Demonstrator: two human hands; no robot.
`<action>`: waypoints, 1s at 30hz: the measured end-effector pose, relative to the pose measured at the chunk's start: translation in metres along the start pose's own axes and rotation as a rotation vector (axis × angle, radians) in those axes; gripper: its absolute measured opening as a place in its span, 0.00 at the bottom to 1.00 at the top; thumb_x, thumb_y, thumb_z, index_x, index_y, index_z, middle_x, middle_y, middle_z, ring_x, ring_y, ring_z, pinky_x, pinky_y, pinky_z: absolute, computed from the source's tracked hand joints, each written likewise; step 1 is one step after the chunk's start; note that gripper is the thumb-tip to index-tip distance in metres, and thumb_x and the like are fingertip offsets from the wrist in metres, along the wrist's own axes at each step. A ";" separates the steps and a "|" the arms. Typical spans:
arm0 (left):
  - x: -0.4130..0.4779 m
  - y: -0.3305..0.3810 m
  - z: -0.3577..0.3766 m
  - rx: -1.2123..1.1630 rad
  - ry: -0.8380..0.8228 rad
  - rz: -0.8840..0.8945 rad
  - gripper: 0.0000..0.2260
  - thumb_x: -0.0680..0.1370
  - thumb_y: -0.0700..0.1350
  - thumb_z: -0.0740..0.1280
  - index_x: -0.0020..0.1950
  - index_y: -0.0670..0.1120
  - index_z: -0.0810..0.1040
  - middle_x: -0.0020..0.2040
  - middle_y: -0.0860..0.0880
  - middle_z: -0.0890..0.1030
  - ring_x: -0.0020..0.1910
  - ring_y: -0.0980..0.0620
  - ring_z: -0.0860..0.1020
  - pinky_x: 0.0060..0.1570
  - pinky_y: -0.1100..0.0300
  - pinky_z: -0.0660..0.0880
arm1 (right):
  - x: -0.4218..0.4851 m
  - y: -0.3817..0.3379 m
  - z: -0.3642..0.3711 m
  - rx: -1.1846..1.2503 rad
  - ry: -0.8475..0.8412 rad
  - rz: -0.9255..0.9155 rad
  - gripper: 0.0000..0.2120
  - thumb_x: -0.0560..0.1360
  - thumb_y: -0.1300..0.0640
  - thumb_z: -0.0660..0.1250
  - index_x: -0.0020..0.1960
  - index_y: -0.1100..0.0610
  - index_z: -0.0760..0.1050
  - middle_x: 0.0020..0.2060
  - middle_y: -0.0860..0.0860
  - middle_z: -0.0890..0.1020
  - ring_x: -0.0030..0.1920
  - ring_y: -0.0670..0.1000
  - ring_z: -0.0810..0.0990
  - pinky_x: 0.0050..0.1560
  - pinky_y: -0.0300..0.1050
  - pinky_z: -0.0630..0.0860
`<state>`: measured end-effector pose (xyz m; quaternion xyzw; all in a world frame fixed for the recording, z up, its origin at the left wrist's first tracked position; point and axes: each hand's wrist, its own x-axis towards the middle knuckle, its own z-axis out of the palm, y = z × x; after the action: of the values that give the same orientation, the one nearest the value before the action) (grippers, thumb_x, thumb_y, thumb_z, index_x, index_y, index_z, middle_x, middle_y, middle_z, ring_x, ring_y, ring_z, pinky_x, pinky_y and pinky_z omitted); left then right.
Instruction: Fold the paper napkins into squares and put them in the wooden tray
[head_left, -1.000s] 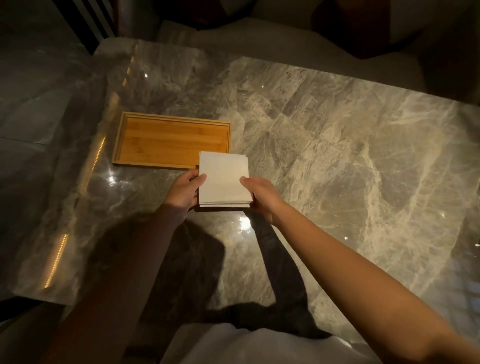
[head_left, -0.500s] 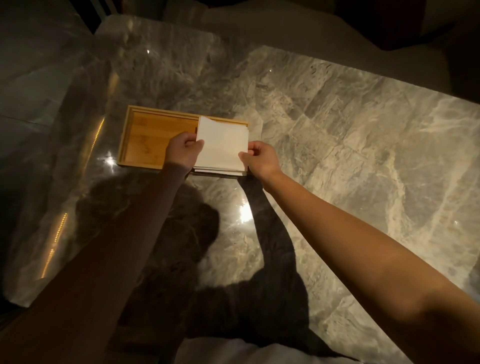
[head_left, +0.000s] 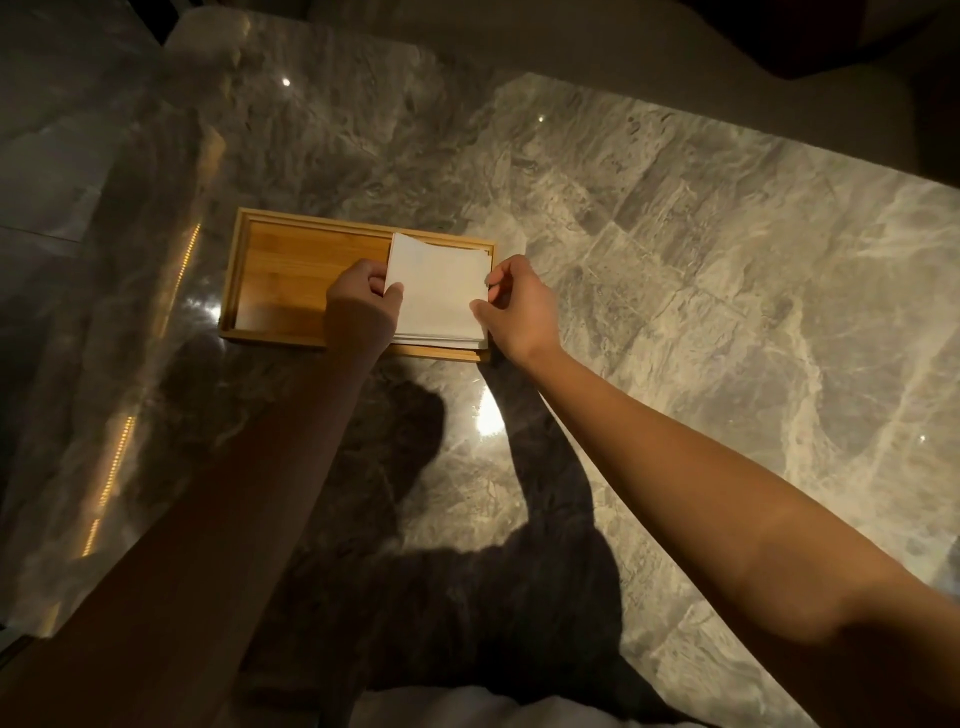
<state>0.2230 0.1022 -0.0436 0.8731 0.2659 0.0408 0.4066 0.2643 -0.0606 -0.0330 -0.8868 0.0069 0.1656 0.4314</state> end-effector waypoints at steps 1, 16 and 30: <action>0.000 0.000 0.000 0.007 0.012 0.010 0.09 0.75 0.39 0.67 0.52 0.36 0.78 0.46 0.38 0.81 0.43 0.47 0.75 0.42 0.62 0.69 | 0.000 0.001 0.000 0.011 0.001 0.001 0.10 0.70 0.65 0.70 0.47 0.58 0.71 0.37 0.51 0.77 0.36 0.47 0.74 0.35 0.34 0.70; -0.006 0.004 0.001 0.052 0.068 0.100 0.16 0.75 0.40 0.67 0.61 0.35 0.74 0.58 0.37 0.77 0.54 0.42 0.75 0.51 0.59 0.73 | -0.001 0.004 0.002 0.137 0.030 0.038 0.06 0.73 0.67 0.66 0.49 0.60 0.74 0.43 0.56 0.79 0.38 0.49 0.75 0.40 0.38 0.76; -0.010 0.004 0.001 0.078 0.064 0.117 0.23 0.75 0.43 0.68 0.65 0.34 0.69 0.60 0.36 0.74 0.56 0.40 0.74 0.54 0.50 0.75 | -0.009 0.005 -0.006 0.082 0.015 -0.033 0.06 0.72 0.65 0.67 0.49 0.59 0.75 0.41 0.52 0.78 0.40 0.49 0.76 0.44 0.43 0.75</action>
<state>0.2164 0.0942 -0.0404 0.9006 0.2287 0.0821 0.3605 0.2566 -0.0694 -0.0306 -0.8695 0.0022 0.1515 0.4702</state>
